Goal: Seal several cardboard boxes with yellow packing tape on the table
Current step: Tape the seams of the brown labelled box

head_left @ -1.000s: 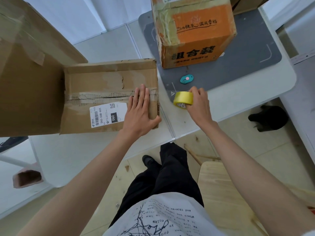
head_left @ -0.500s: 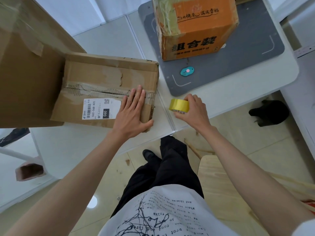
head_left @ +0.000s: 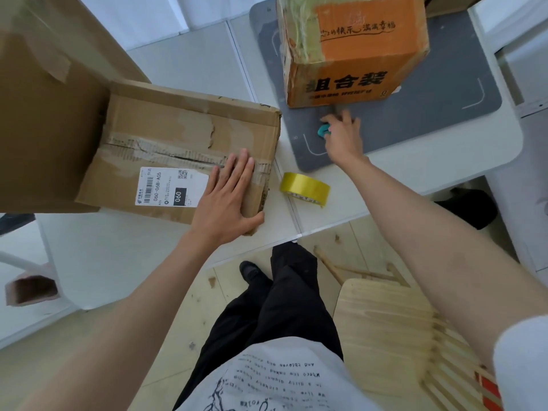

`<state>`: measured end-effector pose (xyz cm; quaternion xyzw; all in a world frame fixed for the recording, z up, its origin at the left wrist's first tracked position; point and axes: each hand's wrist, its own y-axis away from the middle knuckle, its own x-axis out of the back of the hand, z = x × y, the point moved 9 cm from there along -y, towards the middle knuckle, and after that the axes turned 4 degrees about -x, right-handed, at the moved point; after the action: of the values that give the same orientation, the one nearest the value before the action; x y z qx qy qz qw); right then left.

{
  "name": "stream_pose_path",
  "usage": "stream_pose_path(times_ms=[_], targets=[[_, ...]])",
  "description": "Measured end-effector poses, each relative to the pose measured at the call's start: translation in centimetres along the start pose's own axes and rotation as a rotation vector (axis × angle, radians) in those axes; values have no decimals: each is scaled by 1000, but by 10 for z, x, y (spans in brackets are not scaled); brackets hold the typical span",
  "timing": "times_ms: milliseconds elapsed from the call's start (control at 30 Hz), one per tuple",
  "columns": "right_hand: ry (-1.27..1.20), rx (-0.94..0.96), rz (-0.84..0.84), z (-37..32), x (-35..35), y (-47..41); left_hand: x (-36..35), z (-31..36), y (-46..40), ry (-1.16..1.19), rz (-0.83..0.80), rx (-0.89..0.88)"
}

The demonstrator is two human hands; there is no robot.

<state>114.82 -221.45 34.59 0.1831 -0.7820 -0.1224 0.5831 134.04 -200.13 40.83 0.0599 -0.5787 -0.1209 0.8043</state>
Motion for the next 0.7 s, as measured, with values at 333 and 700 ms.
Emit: stream_pose_path(times_ms=[333, 700], targets=[[-506, 6, 72, -16, 10, 28, 8, 89, 10, 709, 219, 270], [-771, 202, -151, -37, 12, 79, -93, 92, -28, 1927, 237, 1259]])
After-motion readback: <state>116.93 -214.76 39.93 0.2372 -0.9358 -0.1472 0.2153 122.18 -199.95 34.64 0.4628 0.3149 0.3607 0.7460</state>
